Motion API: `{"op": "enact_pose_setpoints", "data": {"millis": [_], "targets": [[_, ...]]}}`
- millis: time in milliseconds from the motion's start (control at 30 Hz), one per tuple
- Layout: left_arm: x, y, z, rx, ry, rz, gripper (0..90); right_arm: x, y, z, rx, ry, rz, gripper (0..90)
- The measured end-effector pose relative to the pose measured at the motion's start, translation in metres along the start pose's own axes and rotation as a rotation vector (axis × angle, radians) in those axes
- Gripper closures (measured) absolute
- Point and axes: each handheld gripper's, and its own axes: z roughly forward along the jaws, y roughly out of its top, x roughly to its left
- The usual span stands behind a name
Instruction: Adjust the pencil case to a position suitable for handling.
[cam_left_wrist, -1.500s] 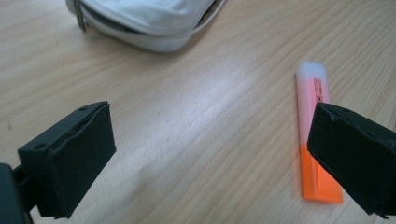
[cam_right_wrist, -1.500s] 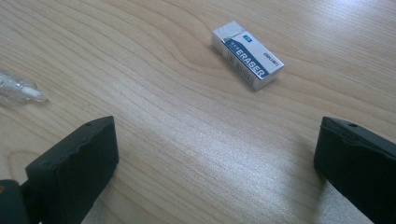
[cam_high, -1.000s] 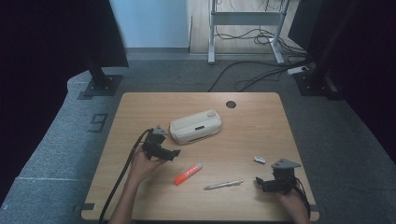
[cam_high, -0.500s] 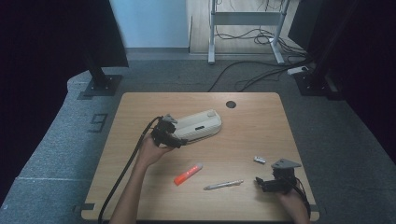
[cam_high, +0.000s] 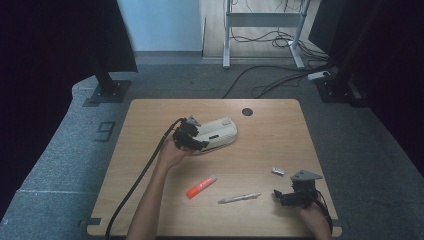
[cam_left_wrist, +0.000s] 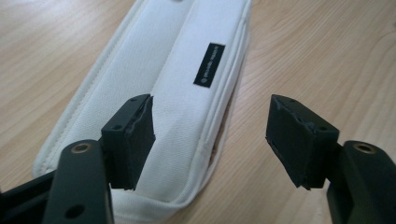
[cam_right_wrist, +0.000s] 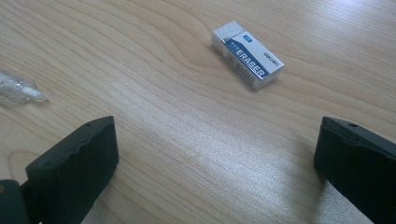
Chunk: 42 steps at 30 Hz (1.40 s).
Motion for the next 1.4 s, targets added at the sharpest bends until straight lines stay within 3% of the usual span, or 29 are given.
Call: {"op": "enact_pose_setpoints", "data": {"millis": [233, 300, 500, 800, 1033, 1267, 1400], "targets": [[0.005, -0.005, 0.018, 0.019, 0.016, -0.019, 41.7, 0.0, 0.0, 0.0, 0.0, 0.0, 0.0, 0.0], [0.007, -0.007, 0.023, 0.026, 0.003, -0.032, 43.6, 0.0, 0.0, 0.0, 0.0, 0.0, 0.0, 0.0], [0.009, -0.011, 0.028, 0.041, 0.012, -0.019, 46.9, 0.0, 0.0, 0.0, 0.001, 0.0, 0.002, 0.0], [-0.002, -0.017, 0.036, 0.033, 0.059, 0.02, 40.3, 0.0, 0.0, 0.0, -0.001, 0.0, -0.001, 0.0], [-0.001, -0.02, 0.037, 0.028, 0.079, 0.018, 46.5, 0.0, 0.0, 0.0, -0.001, 0.0, -0.001, 0.0], [0.002, -0.029, 0.03, 0.006, 0.034, -0.011, 52.5, 0.0, 0.0, 0.0, 0.002, 0.0, 0.005, 0.0], [-0.002, -0.033, 0.026, 0.015, 0.037, -0.005, 53.9, 0.0, 0.0, 0.0, 0.002, 0.0, 0.005, 0.0]]}}
